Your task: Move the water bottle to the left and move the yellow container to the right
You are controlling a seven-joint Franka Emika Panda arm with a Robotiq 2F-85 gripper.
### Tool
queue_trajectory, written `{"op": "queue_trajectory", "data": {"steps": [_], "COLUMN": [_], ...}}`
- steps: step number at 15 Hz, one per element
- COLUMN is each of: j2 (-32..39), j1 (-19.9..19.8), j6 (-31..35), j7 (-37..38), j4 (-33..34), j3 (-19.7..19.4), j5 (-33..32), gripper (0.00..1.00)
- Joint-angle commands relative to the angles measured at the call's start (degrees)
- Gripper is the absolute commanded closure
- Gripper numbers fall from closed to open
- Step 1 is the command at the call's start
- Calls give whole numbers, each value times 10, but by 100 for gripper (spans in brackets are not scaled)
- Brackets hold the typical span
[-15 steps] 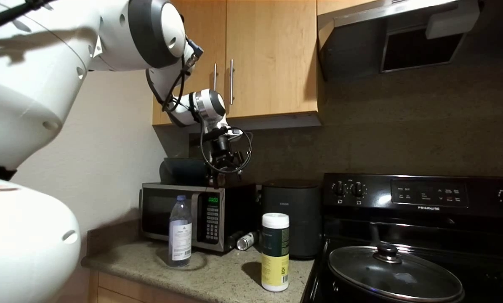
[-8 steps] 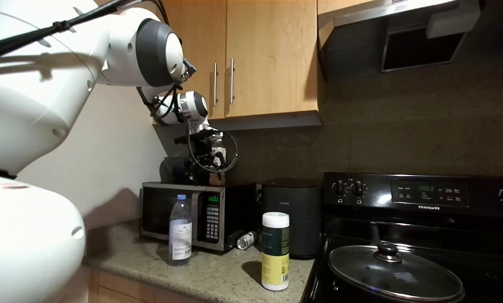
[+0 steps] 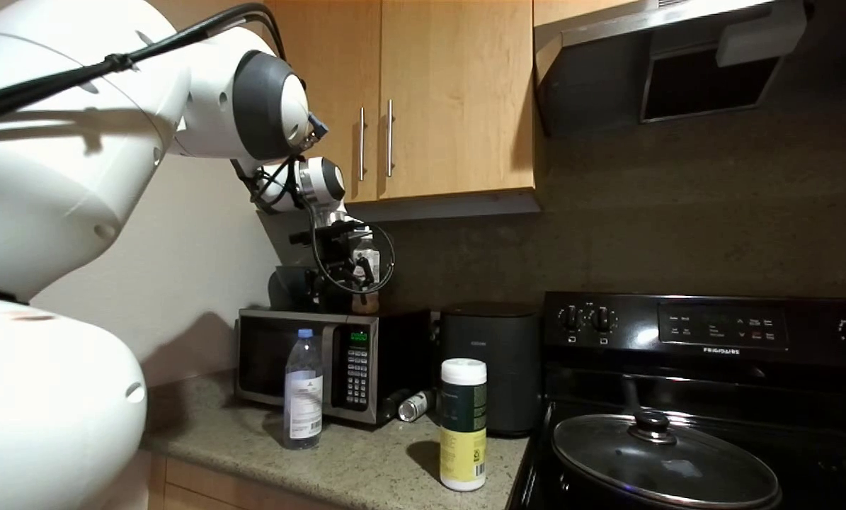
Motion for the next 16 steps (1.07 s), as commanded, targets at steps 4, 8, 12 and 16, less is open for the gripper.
{"op": "queue_trajectory", "data": {"steps": [4, 8, 12, 16], "j2": [22, 33, 37, 28], "j1": [-15, -11, 0, 3], "j6": [57, 88, 82, 86], "j7": [-3, 3, 14, 41], "j4": [3, -2, 0, -18], "j3": [31, 48, 41, 30], "j5": [135, 220, 209, 200], "gripper": [0, 0, 0, 0]}}
